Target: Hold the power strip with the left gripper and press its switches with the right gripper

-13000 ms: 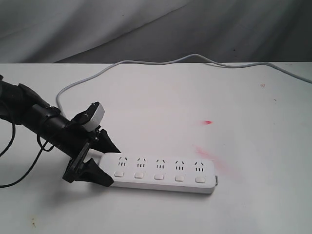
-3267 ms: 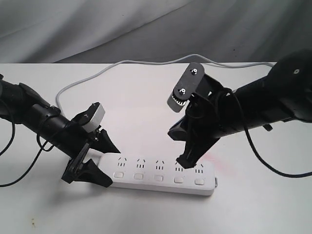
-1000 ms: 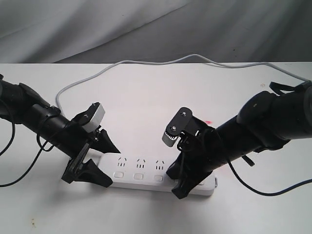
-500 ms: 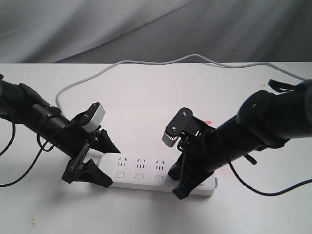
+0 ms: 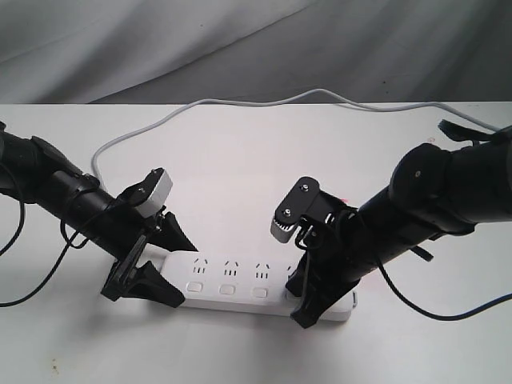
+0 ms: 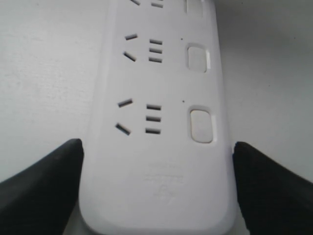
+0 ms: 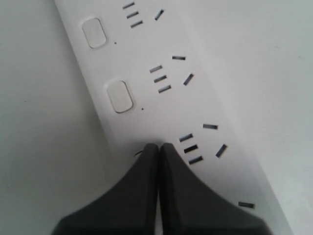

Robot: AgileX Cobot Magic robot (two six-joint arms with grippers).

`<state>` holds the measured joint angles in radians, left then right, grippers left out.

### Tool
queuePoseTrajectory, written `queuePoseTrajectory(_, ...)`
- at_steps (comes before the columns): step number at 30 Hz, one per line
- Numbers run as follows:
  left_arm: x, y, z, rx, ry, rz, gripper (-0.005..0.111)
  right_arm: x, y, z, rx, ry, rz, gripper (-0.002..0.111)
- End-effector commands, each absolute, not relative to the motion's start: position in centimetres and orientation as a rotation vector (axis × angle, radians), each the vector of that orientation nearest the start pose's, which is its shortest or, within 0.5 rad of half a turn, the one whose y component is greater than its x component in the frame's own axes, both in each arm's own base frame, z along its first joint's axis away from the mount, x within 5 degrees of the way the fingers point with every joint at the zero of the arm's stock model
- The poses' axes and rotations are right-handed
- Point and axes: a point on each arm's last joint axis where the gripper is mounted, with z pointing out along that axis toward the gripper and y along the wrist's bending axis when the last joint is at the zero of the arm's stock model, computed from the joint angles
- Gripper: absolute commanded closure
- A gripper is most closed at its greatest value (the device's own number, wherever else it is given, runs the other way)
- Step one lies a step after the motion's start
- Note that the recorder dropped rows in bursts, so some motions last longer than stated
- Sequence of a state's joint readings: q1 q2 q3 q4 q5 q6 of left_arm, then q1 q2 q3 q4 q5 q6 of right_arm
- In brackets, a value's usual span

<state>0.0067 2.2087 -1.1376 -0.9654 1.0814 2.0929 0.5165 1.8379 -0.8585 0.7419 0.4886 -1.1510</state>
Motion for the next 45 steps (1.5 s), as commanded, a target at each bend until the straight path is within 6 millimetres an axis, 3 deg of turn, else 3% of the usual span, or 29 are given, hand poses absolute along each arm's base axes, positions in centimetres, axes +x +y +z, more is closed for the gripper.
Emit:
queuePoseTrajectory(1,33.6,-4.8,3.5,1.822,2.105,-0.809,0.049,24.2,17.6,9.7,-1.591,2.47,0.438,0.108)
queuePoseTrajectory(13,33.6,-4.8,3.5,1.82,2.106,-0.81,0.049,24.5,17.6,9.7,-1.568,2.462,0.414,0.108)
queuePoseTrajectory(17,33.6,-4.8,3.5,1.82,2.106,-0.81,0.049,24.0,18.5,9.7,-1.614,2.418,0.401,0.108)
queuePoseTrajectory(24,33.6,-4.8,3.5,1.82,2.106,-0.81,0.049,23.6,18.7,8.1,-1.634,2.46,0.409,0.108)
queuePoseTrajectory(27,33.6,-4.8,3.5,1.82,2.106,-0.81,0.049,24.0,19.1,9.4,-1.538,2.427,0.421,0.108)
queuePoseTrajectory(31,33.6,-4.8,3.5,1.819,2.108,-0.81,0.049,24.9,19.4,14.0,-1.404,2.262,0.395,0.108)
queuePoseTrajectory(37,33.6,-4.8,3.5,1.82,2.107,-0.812,0.049,24.9,17.2,20.2,-1.277,2.133,0.407,0.108)
queuePoseTrajectory(41,33.6,-4.8,3.5,1.822,2.105,-0.812,0.049,24.9,15.0,22.3,-1.223,2.129,0.436,0.108)
queuePoseTrajectory(45,33.6,-4.8,3.5,1.822,2.105,-0.812,0.049,24.8,13.6,22.2,-1.245,2.173,0.468,0.108)
